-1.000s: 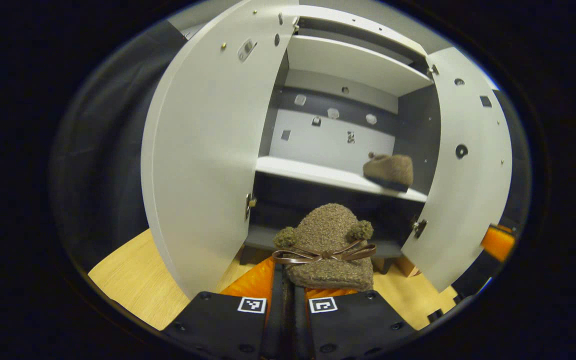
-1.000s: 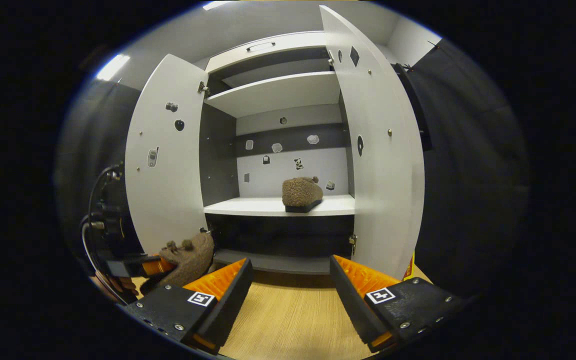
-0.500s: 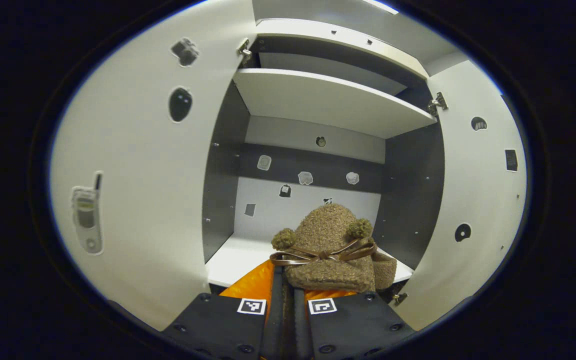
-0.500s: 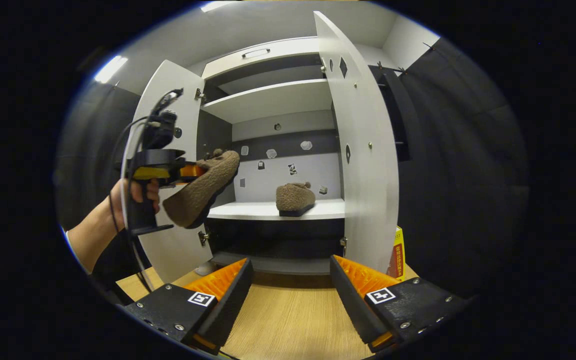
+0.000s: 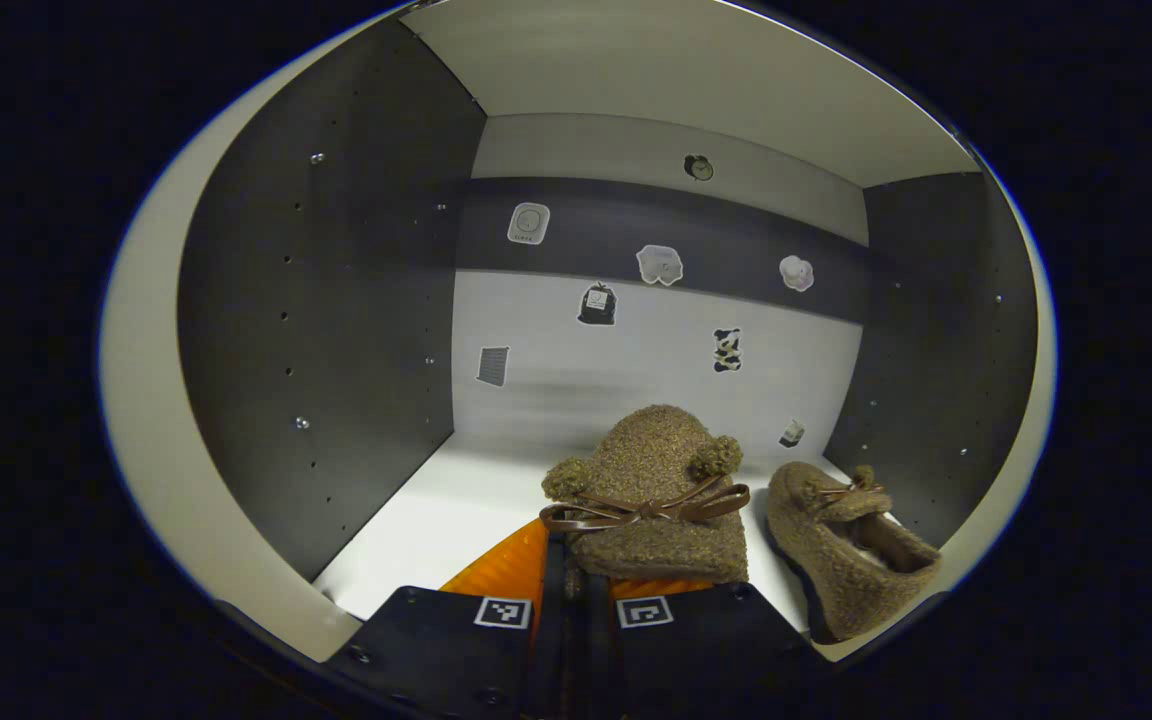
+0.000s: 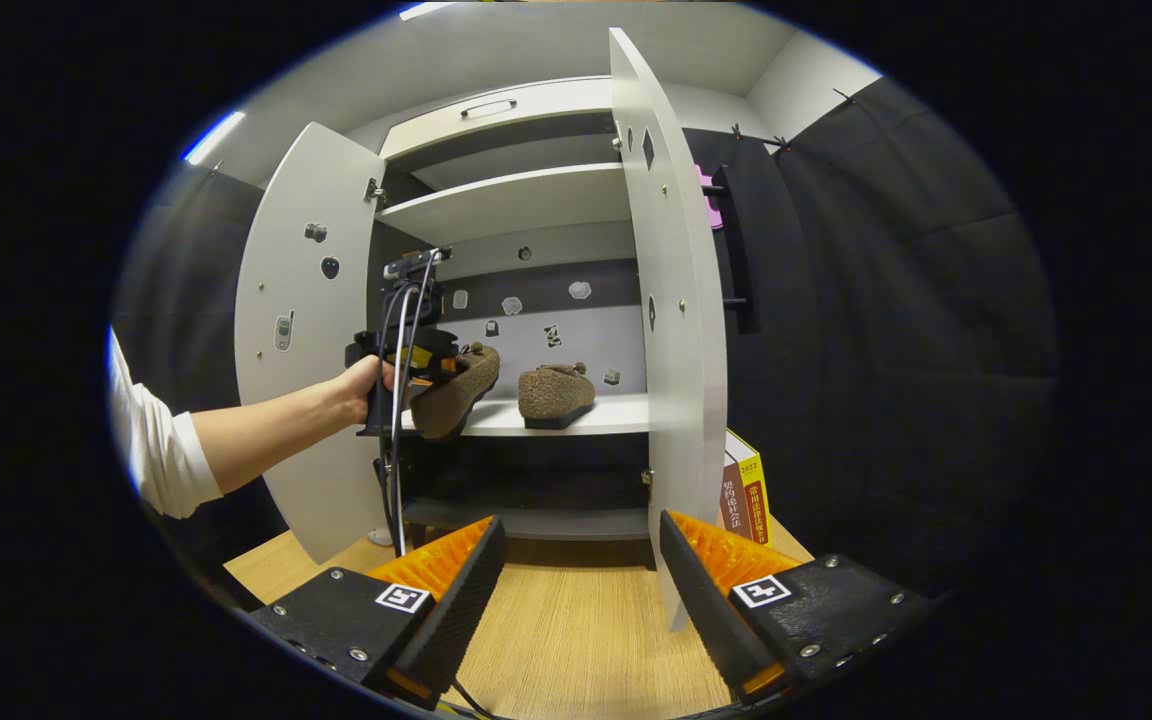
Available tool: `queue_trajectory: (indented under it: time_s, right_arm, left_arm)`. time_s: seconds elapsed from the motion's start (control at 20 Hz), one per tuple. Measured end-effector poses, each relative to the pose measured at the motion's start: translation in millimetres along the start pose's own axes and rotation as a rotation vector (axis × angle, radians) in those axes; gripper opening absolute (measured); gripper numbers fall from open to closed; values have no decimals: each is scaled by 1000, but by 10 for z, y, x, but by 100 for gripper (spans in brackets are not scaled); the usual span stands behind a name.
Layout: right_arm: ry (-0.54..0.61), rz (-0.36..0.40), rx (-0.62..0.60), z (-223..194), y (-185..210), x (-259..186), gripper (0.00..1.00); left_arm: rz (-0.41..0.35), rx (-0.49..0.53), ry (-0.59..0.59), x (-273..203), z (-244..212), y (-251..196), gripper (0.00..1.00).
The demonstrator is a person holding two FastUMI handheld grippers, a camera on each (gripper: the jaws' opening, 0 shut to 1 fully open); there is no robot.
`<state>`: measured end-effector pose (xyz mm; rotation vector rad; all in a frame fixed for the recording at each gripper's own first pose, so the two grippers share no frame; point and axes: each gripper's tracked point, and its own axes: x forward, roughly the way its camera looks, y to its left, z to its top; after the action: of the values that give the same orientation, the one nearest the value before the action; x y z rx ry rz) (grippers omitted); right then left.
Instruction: Grab one shoe with the right hand and put it into the shoe cabinet, grab the other shoe with the left hand and put it into the shoe cabinet; then close the right door with the right hand and the left door with the left hand.
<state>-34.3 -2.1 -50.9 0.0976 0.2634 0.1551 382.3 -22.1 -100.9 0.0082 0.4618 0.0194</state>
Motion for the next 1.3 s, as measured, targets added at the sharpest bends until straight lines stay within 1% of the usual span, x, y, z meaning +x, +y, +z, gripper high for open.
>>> queue_trajectory:
  time_s: [0.05, 0.15, 0.2, 0.25, 0.3, 0.35, 0.4, 0.45, 0.5, 0.55, 0.6, 0.65, 0.7, 0.75, 0.8, 0.85, 0.9, 1.05, 1.1, 1.15, 1.2, 1.25, 1.3]
  right_arm:
    - [0, -3, 5, 3, -9, -16, 94]
    - [3, -21, 15, -25, -49, -64, 94]
    - [6, -32, 23, -52, -64, -87, 94]
    - [12, -39, 34, -74, -57, -113, 94]
    - [17, -41, 42, -100, -41, -143, 94]
    - [21, -46, 45, -122, -35, -169, 94]
    - [22, -51, 42, -126, -30, -191, 94]
    - [21, -60, 35, -125, -33, -215, 94]
    - [16, -67, 30, -114, -33, -255, 94]
    - [8, -73, 31, -90, -24, -281, 94]
    - [5, -76, 34, -85, -9, -302, 94]
    - [3, -80, 37, -77, 3, -310, 94]
    - [2, -86, 40, -81, 13, -318, 94]
    - [0, -88, 42, -79, 25, -329, 94]
    - [-2, -89, 45, -75, 48, -343, 94]
    - [-4, -90, 48, -77, 64, -358, 94]
    - [-4, -92, 49, -82, 77, -368, 94]
    - [-2, -92, 49, -91, 134, -369, 94]
    - [0, -91, 50, -100, 148, -375, 94]
    - [0, -90, 51, -110, 157, -380, 94]
    - [0, -88, 53, -114, 179, -383, 94]
    - [1, -86, 54, -113, 202, -376, 94]
    - [1, -85, 54, -118, 222, -369, 94]
  left_arm:
    - [4, 26, 5, 63, -22, -12, 17]
    - [2, 36, 12, 103, -48, -53, 17]
    - [5, 28, 20, 99, -50, -52, 18]
    - [12, 11, 23, 107, -67, -34, 22]
    - [29, -22, 30, 128, -73, 38, 24]
    - [37, -56, 41, 132, -84, 69, 29]
    - [49, -79, 56, 128, -105, 124, 39]
    - [60, -91, 61, 111, -92, 175, 43]
    - [60, -90, 59, 140, -90, 210, 61]
    - [58, -80, 50, 116, -44, 238, 63]
    - [50, -71, 43, 94, -19, 238, 61]
    - [39, -67, 36, 74, 12, 239, 72]
    - [30, -67, 30, 36, 38, 241, 74]
    - [29, -69, 22, -6, 72, 260, 80]
    - [35, -69, 11, -50, 95, 303, 91]
    - [30, -73, -4, -94, 126, 307, 94]
    - [21, -71, -23, -155, 159, 305, 96]
    - [5, -76, -105, -337, 286, 326, 96]
    - [-16, -87, -116, -408, 298, 294, 96]
    - [-27, -92, -116, -474, 284, 286, 99]
    - [-38, -91, -118, -527, 271, 286, 96]
    - [-51, -96, -124, -592, 266, 267, 96]
    - [-71, -102, -131, -656, 252, 229, 99]
